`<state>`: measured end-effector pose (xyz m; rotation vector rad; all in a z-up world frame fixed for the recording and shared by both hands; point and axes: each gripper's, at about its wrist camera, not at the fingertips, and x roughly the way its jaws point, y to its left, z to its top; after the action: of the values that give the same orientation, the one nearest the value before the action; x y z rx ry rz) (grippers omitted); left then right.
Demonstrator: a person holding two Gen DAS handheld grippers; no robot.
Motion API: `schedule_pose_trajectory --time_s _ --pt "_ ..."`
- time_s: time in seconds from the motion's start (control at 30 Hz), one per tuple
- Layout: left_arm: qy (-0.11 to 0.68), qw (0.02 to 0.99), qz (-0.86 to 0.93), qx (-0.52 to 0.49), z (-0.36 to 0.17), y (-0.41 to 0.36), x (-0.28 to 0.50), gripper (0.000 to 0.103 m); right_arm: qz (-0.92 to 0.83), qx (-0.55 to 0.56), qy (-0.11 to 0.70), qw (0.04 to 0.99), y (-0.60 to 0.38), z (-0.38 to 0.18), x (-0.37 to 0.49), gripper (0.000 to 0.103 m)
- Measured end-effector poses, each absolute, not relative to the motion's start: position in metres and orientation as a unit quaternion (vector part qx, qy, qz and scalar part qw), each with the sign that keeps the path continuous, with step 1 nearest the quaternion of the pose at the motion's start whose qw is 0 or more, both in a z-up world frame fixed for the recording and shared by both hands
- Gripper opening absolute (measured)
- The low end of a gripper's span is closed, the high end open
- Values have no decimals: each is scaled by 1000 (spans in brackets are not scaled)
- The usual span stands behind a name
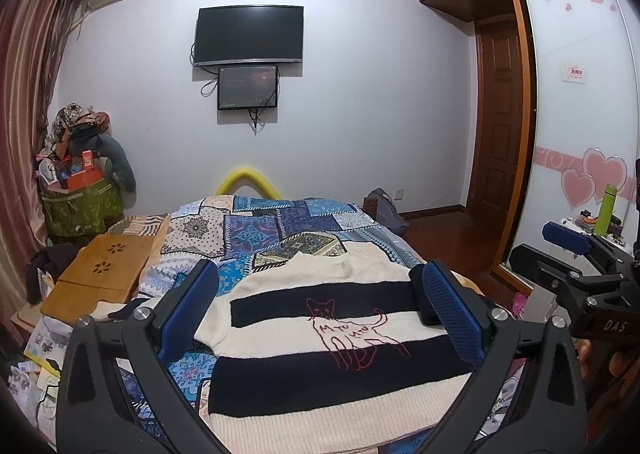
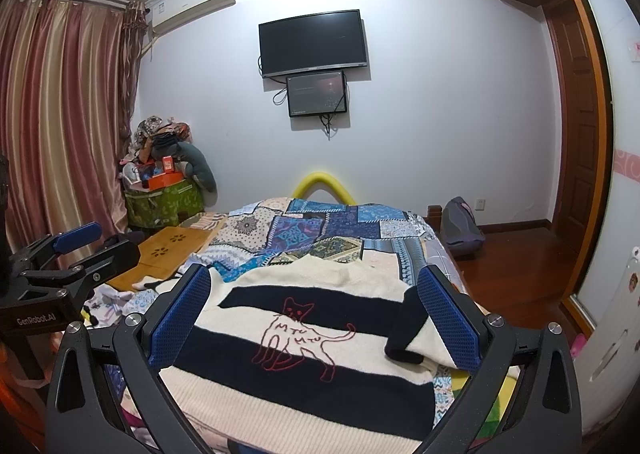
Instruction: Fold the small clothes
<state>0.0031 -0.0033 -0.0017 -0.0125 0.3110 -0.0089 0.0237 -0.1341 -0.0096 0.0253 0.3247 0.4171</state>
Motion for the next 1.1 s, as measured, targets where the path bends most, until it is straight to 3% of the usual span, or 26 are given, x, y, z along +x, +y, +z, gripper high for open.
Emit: schedule_pose_trajectory --time_s 1.1 --pt "154 988 -6 -4 -3 -4 6 103 205 9 164 965 -131 -12 23 103"
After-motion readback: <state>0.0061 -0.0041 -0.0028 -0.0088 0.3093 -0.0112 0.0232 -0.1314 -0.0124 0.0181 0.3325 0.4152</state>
